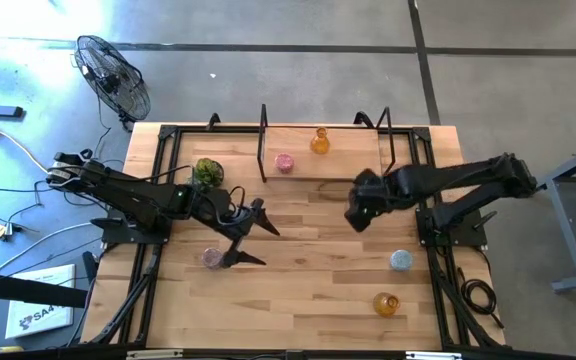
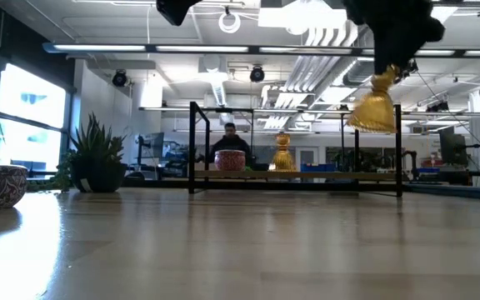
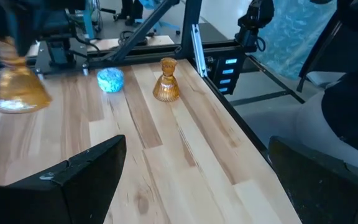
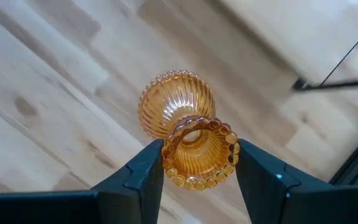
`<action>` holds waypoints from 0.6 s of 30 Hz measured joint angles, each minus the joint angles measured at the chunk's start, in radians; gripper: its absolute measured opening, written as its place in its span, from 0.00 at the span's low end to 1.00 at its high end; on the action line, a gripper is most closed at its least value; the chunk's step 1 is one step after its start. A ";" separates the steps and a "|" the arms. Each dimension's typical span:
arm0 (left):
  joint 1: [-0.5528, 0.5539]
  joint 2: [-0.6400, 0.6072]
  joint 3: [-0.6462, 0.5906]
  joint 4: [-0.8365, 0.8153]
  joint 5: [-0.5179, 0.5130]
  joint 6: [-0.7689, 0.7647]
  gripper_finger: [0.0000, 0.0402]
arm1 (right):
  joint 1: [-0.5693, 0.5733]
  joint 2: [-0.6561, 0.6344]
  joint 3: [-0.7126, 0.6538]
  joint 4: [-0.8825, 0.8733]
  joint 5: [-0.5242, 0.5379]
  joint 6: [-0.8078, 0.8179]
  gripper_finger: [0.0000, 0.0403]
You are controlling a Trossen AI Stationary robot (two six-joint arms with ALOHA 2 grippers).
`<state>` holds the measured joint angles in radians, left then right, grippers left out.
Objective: Pick & Place candle stick holders
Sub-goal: Put the top orange glass candle holder on the shelf
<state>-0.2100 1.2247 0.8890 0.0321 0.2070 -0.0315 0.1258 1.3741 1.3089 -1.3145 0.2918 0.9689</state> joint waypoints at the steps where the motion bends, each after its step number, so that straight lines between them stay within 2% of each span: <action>1: 0.000 0.000 0.000 0.007 0.000 0.000 0.96 | -0.019 -0.001 0.030 -0.015 -0.001 -0.017 0.40; 11: 0.000 -0.001 0.000 0.020 -0.010 0.041 0.96 | -0.269 0.001 0.270 -0.107 -0.051 -0.223 0.40; 15: 0.000 -0.006 0.000 0.017 -0.093 0.086 0.96 | -0.407 0.001 0.300 -0.105 -0.096 -0.309 0.40; 18: 0.000 -0.020 0.001 0.030 -0.213 0.106 0.96 | -0.511 0.001 0.298 -0.097 -0.136 -0.372 0.40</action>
<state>-0.2096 1.2046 0.8898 0.0622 -0.0058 0.0749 -0.3855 1.3756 1.6072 -1.4112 0.1562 0.5974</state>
